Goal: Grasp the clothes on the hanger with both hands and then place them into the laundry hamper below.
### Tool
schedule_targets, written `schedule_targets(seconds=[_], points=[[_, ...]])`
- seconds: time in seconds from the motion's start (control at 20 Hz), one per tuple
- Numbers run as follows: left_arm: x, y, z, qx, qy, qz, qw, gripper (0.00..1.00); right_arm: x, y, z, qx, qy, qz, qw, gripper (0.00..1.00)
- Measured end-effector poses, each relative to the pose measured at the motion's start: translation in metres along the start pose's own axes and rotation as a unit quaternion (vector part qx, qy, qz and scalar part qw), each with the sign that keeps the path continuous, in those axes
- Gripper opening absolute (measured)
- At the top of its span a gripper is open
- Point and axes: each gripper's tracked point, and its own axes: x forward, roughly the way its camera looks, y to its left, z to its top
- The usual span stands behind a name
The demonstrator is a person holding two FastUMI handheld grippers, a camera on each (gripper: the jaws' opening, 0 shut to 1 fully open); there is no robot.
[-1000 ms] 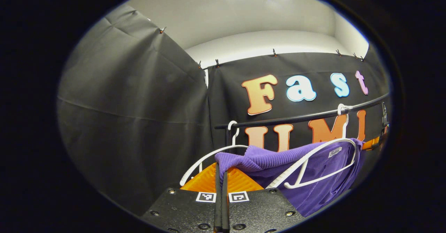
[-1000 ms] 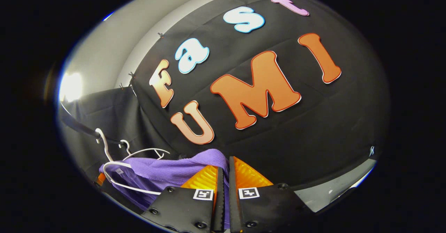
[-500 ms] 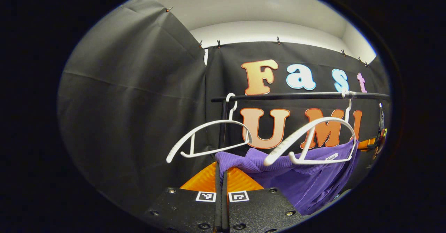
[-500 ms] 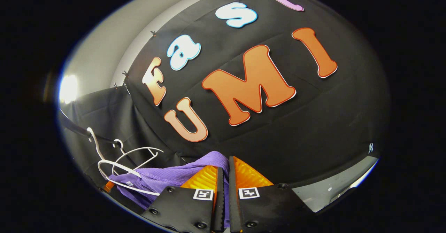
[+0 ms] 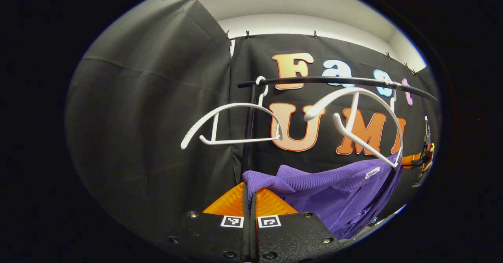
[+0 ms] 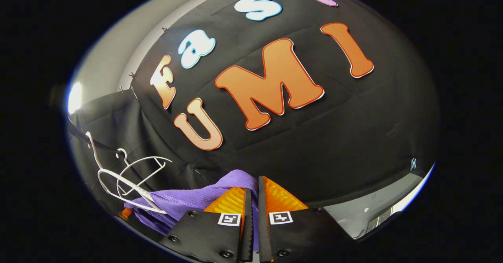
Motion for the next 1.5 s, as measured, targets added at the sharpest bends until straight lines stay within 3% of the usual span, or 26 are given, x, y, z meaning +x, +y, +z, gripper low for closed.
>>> schedule_targets(seconds=[0.3,0.65,0.85,1.1,1.5], points=[[0.001,-0.017,-0.037,-0.011,0.041,-0.015,0.999,0.0,-0.002,-0.041,-0.033,-0.005,0.036,-0.034,0.999,0.13],[-0.016,-0.026,-0.045,-0.015,0.041,-0.029,0.999,0.0,-0.034,-0.053,-0.046,-0.047,0.04,-0.034,0.997,0.13],[-0.031,-0.037,-0.051,-0.019,0.038,-0.032,0.999,0.0,-0.053,-0.053,-0.076,-0.069,0.052,-0.033,0.996,0.13],[-0.063,-0.085,-0.062,0.007,0.045,-0.083,0.996,0.0,-0.089,-0.043,-0.128,-0.079,0.092,-0.005,0.993,0.11],[-0.101,-0.189,-0.087,0.01,0.059,-0.19,0.98,0.0,-0.133,-0.052,-0.197,-0.069,0.113,0.011,0.991,0.09]])
